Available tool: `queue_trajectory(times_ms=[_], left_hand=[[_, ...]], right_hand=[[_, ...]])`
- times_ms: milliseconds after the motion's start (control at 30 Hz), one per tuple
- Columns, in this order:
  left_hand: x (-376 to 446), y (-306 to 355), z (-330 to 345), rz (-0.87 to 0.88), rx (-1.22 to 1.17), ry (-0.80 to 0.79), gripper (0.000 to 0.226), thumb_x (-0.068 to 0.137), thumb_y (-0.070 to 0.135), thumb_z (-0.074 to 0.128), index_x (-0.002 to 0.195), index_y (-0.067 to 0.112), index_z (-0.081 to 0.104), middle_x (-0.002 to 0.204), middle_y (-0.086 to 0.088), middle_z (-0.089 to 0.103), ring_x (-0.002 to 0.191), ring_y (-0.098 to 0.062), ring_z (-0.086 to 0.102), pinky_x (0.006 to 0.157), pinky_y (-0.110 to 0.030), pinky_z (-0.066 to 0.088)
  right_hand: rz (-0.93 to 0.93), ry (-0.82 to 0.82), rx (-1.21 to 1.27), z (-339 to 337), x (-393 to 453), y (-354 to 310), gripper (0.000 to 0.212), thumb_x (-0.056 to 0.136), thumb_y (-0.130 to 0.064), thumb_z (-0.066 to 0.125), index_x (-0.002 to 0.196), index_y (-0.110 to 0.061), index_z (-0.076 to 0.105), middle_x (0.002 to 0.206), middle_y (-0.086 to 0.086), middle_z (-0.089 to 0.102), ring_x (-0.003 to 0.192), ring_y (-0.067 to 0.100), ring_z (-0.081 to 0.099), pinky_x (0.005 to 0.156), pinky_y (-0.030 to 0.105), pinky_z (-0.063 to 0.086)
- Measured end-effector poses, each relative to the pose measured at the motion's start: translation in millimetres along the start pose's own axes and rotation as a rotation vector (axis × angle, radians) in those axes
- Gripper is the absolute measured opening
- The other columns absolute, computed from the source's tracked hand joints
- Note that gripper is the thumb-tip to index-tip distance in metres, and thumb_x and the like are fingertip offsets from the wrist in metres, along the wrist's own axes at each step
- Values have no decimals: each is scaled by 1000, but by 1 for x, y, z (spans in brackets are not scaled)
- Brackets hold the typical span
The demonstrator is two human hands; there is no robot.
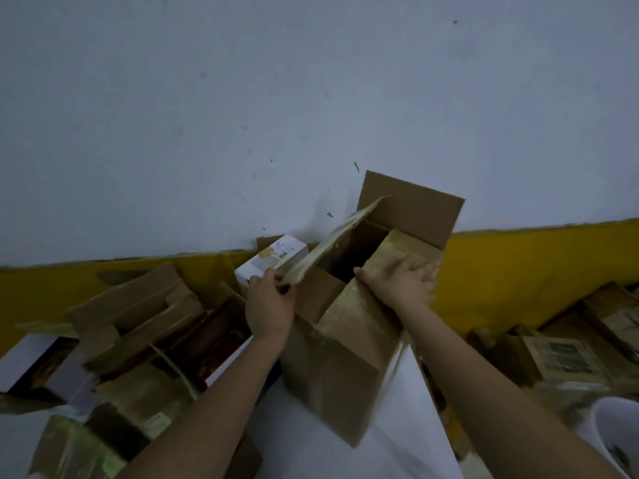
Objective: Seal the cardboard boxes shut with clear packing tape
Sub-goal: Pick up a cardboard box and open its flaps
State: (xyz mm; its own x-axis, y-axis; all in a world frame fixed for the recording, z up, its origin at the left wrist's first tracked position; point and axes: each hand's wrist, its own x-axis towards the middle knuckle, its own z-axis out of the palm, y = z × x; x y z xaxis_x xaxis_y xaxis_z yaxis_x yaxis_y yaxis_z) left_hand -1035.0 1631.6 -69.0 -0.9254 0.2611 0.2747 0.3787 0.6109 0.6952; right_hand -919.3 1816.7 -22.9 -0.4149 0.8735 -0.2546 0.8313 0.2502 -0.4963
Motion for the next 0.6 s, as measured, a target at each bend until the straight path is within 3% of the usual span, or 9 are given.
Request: queue_trajectory(times_ms=[133,200,267,333,400,500,600], left_hand=[[-35,3,-16,145,116,19,14,93,33,67,99,22,62,92,4,62,79,-17,63,59,-33,54],[-49,5,-21,178,90,-8,22,98,43,57,88,25,61,77,9,58,66,-9,58,52,-27,46],[-60,11,-25,144,-17,-32,40,101,51,48,75,25,61,62,9,55,54,-5,54,48,-23,41],[-64,18,-28,40,-140,-74,54,100,53,46,60,19,57,52,5,53,47,-7,53,46,-21,37],[-63,18,-28,-19,-182,-109,60,100,53,46,55,15,55,48,4,53,42,-7,51,45,-22,35],[-60,10,-26,-11,-253,-122,61,101,49,48,51,16,54,44,4,50,37,-6,48,44,-22,33],[-62,7,-25,10,-303,-116,59,101,46,50,51,16,54,44,3,50,38,-8,48,45,-25,34]], right_hand=[[-17,-90,-151,-6,8,-26,137,65,-88,58,156,-10,-8,161,25,-18,146,50,-15,114,70,-2],[-75,-90,-251,-4,8,-30,123,77,-72,63,157,-10,-6,162,26,-11,147,50,-12,112,72,-3],[-113,-63,-222,-8,10,-25,101,84,-55,63,156,-9,11,162,23,10,148,49,5,113,72,5],[-184,-4,-97,-26,10,-15,71,85,-51,60,139,-7,45,139,19,49,131,41,42,110,62,30],[-274,-27,91,-54,6,-4,48,92,-46,56,120,-7,55,113,11,61,99,28,57,86,40,49],[-278,-148,395,-93,2,11,29,98,-38,50,119,-17,53,103,7,57,85,24,52,65,32,39],[-226,-168,615,-114,1,30,20,88,-34,52,88,-15,58,88,11,58,79,26,52,66,34,40]])
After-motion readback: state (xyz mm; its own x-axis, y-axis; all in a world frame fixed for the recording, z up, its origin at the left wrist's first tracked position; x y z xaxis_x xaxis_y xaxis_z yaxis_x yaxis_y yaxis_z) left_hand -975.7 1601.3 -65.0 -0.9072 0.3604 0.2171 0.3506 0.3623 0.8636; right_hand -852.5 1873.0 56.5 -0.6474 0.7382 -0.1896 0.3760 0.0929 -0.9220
